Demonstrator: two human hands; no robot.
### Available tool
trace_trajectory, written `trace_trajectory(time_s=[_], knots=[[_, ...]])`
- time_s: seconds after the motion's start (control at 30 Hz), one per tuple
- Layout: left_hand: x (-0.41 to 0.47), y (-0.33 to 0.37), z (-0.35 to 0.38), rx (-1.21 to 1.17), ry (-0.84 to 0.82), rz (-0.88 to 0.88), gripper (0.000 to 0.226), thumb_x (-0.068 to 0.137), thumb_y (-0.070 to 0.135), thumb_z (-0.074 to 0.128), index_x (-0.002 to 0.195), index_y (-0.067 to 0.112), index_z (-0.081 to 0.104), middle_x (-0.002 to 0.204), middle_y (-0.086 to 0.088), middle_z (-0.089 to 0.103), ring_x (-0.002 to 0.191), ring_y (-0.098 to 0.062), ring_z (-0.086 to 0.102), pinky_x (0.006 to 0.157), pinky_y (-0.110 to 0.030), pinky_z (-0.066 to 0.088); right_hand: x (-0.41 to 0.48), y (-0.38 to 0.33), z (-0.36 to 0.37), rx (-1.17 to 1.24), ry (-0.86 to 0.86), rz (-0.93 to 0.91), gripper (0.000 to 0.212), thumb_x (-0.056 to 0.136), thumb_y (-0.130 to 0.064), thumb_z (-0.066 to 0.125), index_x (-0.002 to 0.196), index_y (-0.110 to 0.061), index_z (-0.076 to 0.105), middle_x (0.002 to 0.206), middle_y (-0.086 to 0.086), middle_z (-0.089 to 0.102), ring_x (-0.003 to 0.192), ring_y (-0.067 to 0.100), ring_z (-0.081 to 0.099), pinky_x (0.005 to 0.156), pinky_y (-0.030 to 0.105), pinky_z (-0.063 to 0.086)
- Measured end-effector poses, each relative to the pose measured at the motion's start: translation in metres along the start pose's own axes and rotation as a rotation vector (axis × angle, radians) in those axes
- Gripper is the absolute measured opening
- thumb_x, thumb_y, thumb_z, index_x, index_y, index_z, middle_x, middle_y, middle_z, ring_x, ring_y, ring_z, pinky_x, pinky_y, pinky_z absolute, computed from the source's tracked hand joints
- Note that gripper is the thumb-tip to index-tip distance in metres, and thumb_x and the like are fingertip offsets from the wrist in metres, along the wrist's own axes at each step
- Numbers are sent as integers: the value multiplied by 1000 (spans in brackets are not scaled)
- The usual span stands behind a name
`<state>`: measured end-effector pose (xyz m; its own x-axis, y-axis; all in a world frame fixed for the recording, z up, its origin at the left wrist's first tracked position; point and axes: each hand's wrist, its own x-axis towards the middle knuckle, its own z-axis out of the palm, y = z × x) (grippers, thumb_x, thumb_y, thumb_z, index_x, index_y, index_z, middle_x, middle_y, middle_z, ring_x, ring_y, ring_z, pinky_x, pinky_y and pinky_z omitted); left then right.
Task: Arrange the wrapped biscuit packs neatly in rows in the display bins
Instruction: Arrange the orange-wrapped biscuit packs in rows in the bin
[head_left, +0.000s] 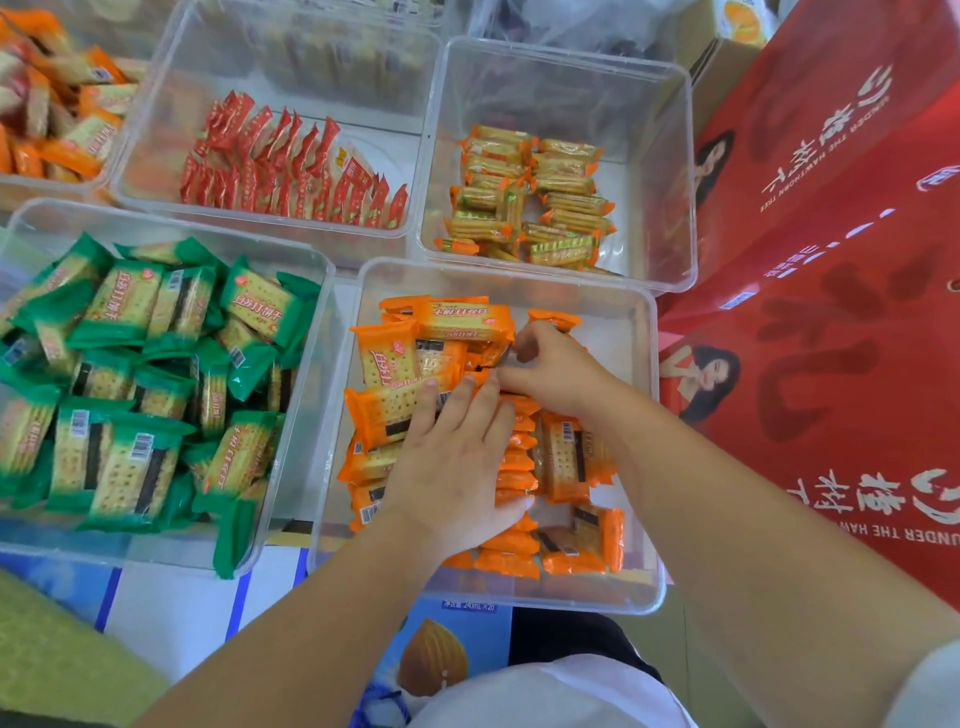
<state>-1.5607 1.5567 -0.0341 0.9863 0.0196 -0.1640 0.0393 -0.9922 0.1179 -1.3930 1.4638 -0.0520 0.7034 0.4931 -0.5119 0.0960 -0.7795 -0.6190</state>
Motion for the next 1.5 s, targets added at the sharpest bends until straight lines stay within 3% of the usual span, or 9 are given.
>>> trace_trajectory(time_s=[0.1, 0.2, 0.37, 0.6, 0.77, 0.87, 1.0, 1.27, 1.5], knots=[[9, -2, -2, 7, -52, -31, 116, 72, 89, 40, 157, 13, 23, 166, -9, 15, 153, -31, 2, 119, -59, -7, -1, -1, -1, 246, -47, 61, 69, 73, -52, 59, 138, -31, 49, 129, -8, 61, 116, 17, 59, 87, 42, 55], [18, -2, 0, 74, -119, -28, 123, 70, 95, 24, 160, 11, 9, 168, -11, -1, 152, -33, -16, 114, -66, -15, -2, -1, 3, 130, -49, -42, 49, 94, -35, 55, 142, -40, 47, 131, -12, 64, 121, 14, 58, 104, 42, 47], [21, -2, 1, 91, -141, -19, 120, 72, 94, 18, 160, 13, 10, 168, -9, 2, 152, -31, -17, 111, -67, -21, 0, 6, 3, 13, 69, -41, 30, 89, -35, 68, 117, -27, 60, 109, -5, 68, 106, 16, 62, 89, 37, 52], [17, -1, 0, 49, -102, -37, 117, 75, 90, 24, 160, 13, 5, 168, -10, -1, 153, -33, -12, 114, -64, -20, -12, 14, 6, -115, 142, -37, 26, 95, -43, 59, 117, -31, 64, 113, -3, 68, 107, 18, 60, 87, 40, 52], [30, 5, 0, 106, -133, -70, 121, 73, 93, 17, 159, 9, -2, 167, -12, -12, 150, -38, -19, 111, -70, -11, -19, 18, 2, -88, 149, -104, 24, 102, -33, 51, 112, -23, 71, 108, 2, 68, 101, 17, 60, 76, 27, 37], [34, 7, 2, 117, -150, -66, 121, 72, 93, 14, 159, 11, 2, 168, -8, -6, 150, -39, -22, 109, -71, -15, -20, 14, -2, -82, 331, -102, 22, 101, -30, 53, 97, -18, 70, 99, 5, 60, 94, 22, 58, 74, 29, 37], [32, 3, 2, 111, -150, -47, 119, 72, 93, 14, 160, 14, 3, 168, -6, -3, 149, -38, -23, 109, -70, -17, -16, 5, -11, -44, 553, -27, 28, 97, -29, 60, 121, -15, 63, 119, 6, 61, 100, 23, 62, 83, 33, 48], [27, 1, 1, 91, -163, -32, 116, 74, 93, 16, 160, 18, -4, 168, -3, -10, 149, -35, -26, 108, -67, -26, -9, -2, -11, -369, 465, 24, 14, 91, -20, 67, 104, -19, 68, 112, 7, 48, 96, 30, 57, 74, 37, 51], [23, -7, 0, 58, -162, 20, 108, 79, 88, 21, 159, 20, -6, 168, 1, -10, 149, -29, -27, 110, -62, -27, -6, 4, -12, -17, 264, -8, 16, 93, -15, 65, 103, -23, 57, 97, -4, 64, 91, 21, 63, 74, 32, 48]])
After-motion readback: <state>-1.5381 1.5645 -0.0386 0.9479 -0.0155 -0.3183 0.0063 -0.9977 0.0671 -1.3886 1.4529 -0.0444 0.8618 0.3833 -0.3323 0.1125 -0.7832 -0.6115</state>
